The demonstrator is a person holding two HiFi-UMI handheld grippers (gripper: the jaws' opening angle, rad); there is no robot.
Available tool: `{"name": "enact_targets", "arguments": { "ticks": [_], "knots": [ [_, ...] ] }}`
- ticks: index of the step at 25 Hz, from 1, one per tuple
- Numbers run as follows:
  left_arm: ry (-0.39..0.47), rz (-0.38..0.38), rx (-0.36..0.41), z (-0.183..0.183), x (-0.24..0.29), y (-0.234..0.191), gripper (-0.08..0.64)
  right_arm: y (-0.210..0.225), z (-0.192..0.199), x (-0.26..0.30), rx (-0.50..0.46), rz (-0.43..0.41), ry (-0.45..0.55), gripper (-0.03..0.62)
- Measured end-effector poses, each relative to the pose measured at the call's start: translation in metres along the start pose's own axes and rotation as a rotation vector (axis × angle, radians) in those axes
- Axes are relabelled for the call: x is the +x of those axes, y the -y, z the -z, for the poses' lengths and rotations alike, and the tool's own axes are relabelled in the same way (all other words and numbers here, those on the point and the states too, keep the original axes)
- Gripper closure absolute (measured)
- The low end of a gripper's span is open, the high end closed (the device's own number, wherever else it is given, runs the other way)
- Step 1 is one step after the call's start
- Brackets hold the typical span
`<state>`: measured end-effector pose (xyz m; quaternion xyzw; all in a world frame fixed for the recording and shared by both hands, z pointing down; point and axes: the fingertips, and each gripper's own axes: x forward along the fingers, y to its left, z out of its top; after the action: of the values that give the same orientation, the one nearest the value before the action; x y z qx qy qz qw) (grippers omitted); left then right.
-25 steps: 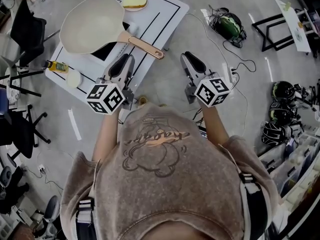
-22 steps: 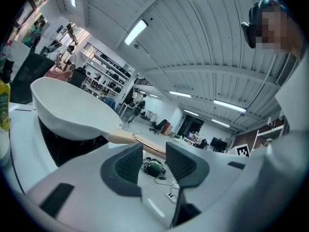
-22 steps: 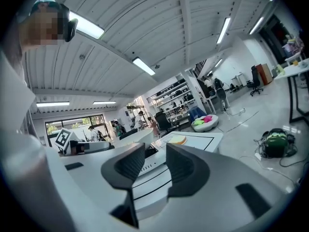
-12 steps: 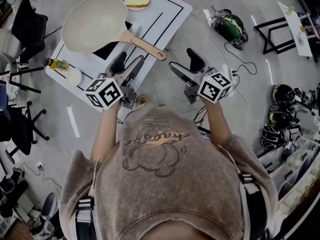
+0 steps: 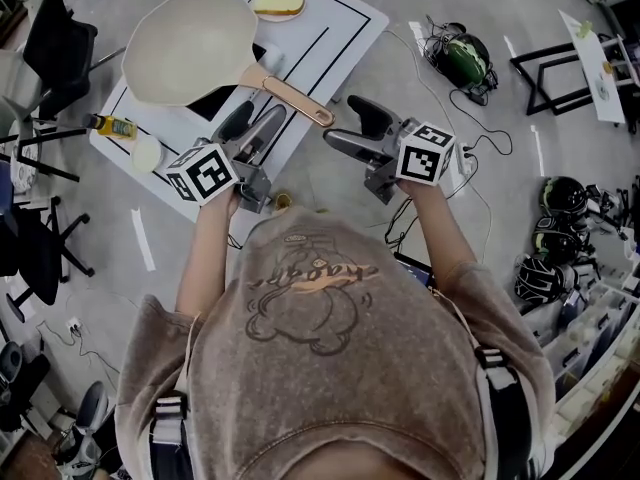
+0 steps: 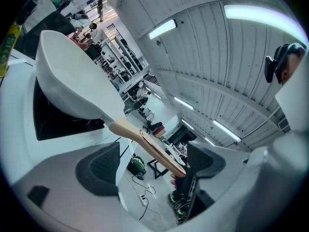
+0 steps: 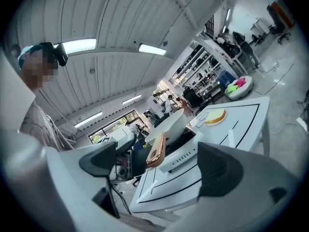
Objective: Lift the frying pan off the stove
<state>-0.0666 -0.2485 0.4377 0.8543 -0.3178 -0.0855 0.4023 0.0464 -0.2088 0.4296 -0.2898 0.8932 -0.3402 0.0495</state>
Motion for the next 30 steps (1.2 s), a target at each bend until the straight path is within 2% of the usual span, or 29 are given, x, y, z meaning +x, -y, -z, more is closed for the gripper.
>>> {"name": "enact_targets", "arguments": {
  "ticks": [4,9,13,19,24,30],
  "knots": [
    [-0.004,0.002,-0.029,-0.002,0.007,-0.007,0.137,0.003,-0.003,0.011,0.037,-0.072,-0.066,0.076],
    [0.017,-0.002,-0.089,-0.005,0.017,-0.015,0.137,0.006,-0.005,0.024,0.163,-0.185,-0.138,0.146],
    [0.019,0.002,-0.111,-0.007,0.026,-0.016,0.137,0.012,0.0,0.039,0.18,-0.237,-0.229,0.181],
    [-0.003,0.017,-0.143,-0.008,0.041,-0.024,0.138,0.006,0.003,0.059,0.216,-0.358,-0.35,0.213],
    [-0.009,0.035,-0.194,-0.006,0.048,-0.026,0.138,0.006,0.012,0.068,0.27,-0.4,-0.412,0.244],
    [-0.009,0.048,-0.231,-0.008,0.055,-0.028,0.14,0.001,0.019,0.079,0.282,-0.437,-0.461,0.267]
  ]
}}
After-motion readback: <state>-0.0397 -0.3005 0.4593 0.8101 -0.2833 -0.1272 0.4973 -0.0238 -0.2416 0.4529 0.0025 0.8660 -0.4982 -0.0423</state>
